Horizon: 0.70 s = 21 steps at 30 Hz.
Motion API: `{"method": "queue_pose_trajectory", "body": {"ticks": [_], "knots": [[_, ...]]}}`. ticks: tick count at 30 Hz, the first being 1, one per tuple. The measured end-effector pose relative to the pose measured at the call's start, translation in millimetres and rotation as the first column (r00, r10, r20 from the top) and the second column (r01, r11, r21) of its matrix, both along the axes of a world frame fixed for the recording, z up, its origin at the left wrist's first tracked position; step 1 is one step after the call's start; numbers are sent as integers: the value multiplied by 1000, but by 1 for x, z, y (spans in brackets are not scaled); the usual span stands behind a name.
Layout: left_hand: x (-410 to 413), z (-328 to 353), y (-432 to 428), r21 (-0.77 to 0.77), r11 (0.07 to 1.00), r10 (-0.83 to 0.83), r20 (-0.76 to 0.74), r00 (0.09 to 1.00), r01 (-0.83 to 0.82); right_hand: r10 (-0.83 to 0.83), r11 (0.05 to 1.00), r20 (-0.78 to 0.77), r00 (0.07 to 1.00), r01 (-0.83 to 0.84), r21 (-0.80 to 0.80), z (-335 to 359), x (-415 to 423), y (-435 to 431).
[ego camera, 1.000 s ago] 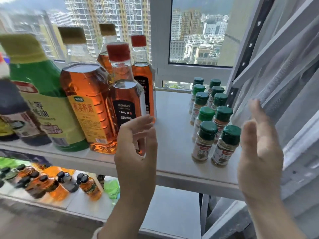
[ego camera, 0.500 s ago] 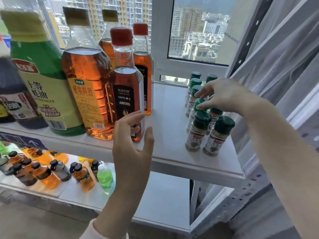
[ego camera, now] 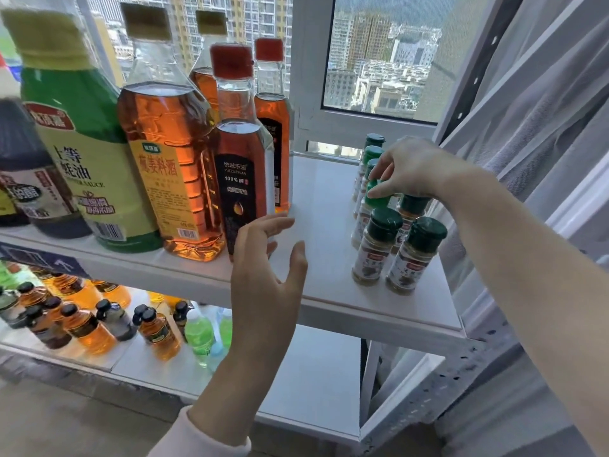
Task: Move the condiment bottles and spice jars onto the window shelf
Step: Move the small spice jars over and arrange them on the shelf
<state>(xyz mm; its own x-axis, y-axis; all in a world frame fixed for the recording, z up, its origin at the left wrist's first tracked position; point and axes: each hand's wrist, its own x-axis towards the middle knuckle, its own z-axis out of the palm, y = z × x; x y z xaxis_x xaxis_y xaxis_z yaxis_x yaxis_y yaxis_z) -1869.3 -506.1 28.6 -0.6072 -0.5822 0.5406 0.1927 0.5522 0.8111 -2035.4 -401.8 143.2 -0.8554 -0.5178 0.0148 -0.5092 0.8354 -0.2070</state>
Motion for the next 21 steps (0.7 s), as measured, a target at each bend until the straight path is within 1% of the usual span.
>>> {"method": "queue_pose_trajectory", "body": {"ticks": [5,8,10,11,13,16,18,21], "knots": [[4,-2,-3,-21,999,25,-40,999,-26,22,1000,-8,1000,-22,-3,-2,0,2],[7,-1,-10,-18,998,67,-61,996,-68,29,1000,-8,1000,-29,1,-2,0,3],[8,-1,-16,-10,995,102,-66,993,-103,35,999,-37,999,-35,-4,2,2,3],[9,-1,-19,-4,993,117,-75,990,-117,45,998,-60,997,-47,-33,5,4,2],[7,-2,-24,16,991,130,-87,988,-129,82,981,-81,993,-94,-171,12,8,-2],[0,-7,-28,28,989,147,-84,986,-145,152,920,-68,986,-166,-354,25,13,-19],[-7,-11,-31,-13,981,194,-89,977,-196,169,885,-38,985,-169,-434,33,12,-34],[-18,-14,-36,-61,967,239,-134,962,-249,205,857,-4,979,-181,-483,38,5,-57]]}}
